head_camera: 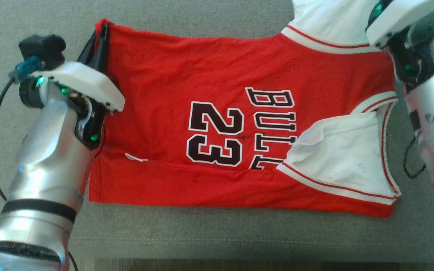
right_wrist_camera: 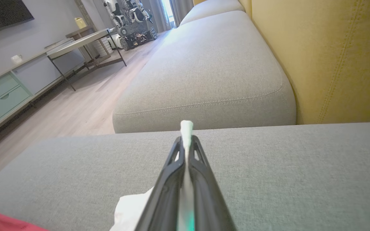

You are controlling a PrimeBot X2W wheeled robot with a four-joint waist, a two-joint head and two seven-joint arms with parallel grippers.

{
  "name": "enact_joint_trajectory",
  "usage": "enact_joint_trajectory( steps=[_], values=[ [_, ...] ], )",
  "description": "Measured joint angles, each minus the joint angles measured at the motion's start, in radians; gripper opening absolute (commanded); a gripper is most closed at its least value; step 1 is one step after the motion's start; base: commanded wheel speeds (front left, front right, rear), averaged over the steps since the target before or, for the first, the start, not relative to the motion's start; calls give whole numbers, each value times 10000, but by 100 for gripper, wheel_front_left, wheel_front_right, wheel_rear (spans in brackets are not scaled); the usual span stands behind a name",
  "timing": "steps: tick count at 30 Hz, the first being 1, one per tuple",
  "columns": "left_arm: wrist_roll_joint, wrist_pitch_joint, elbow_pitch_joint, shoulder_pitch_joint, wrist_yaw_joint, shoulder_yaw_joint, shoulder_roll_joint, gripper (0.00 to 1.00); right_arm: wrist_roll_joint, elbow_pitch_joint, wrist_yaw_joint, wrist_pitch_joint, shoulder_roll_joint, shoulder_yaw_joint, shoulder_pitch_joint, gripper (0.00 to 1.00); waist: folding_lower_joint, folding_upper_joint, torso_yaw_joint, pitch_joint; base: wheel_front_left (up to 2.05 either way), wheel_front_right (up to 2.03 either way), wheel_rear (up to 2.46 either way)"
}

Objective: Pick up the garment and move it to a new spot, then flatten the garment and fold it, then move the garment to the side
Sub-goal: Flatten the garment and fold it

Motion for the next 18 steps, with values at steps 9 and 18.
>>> enact_joint_trajectory(
  steps=[9, 18],
  values=[
    [-554, 2, -1149, 1411, 100, 341, 391, 0, 792, -2725, 2, -217, -385, -81, 2502, 0, 0, 0, -224, -579, 0, 0, 0],
    [-1145, 188, -3781, 3928, 777, 828, 911, 0, 1373, -6119, 2, 558, -301, -1210, 6692, 0, 0, 0, -646, -1032, 0, 0, 0]
  ],
)
